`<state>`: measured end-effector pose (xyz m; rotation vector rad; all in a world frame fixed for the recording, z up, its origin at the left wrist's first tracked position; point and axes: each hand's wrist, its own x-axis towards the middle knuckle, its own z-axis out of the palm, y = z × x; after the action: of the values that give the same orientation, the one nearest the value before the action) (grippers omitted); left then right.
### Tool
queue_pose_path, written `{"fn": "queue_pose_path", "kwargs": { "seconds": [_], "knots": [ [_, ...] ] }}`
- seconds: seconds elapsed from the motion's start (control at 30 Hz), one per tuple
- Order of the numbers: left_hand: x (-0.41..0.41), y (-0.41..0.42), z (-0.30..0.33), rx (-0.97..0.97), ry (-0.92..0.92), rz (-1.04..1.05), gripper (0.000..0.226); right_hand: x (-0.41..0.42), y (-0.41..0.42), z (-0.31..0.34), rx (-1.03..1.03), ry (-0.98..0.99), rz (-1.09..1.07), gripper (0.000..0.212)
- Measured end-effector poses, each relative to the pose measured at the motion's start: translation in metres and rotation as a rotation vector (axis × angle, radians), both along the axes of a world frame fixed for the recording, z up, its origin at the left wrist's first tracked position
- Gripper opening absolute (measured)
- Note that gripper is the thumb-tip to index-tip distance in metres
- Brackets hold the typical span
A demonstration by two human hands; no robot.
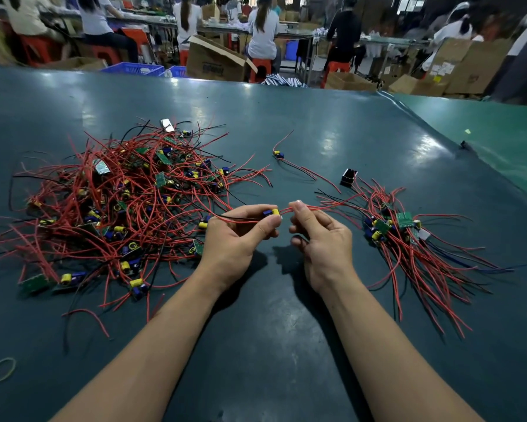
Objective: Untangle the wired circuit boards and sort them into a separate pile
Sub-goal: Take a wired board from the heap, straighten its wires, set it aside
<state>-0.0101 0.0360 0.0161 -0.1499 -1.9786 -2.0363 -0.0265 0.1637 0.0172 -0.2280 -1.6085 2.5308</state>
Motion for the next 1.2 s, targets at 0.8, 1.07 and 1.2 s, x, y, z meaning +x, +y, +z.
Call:
{"fn": "queue_pose_path", "kwargs": {
  "seconds": [0.8,1.07,1.2],
  "knots": [
    [-0.012,-0.008,-0.010,0.034,0.204,0.358,0.022,-0.004,0.024,-0.004,0.311,0.248,-0.482,0.015],
    [0.006,-0.003,0.005,0.117,0.225,0.206,0.042,0.012,0.002,-0.003,0.379,0.195,0.081,0.012],
    [0.004,-0.004,0.014,0.361,-0.059,0.018,0.037,0.008,0.005,0.002,0.174,0.037,0.261,0.025]
  ]
}}
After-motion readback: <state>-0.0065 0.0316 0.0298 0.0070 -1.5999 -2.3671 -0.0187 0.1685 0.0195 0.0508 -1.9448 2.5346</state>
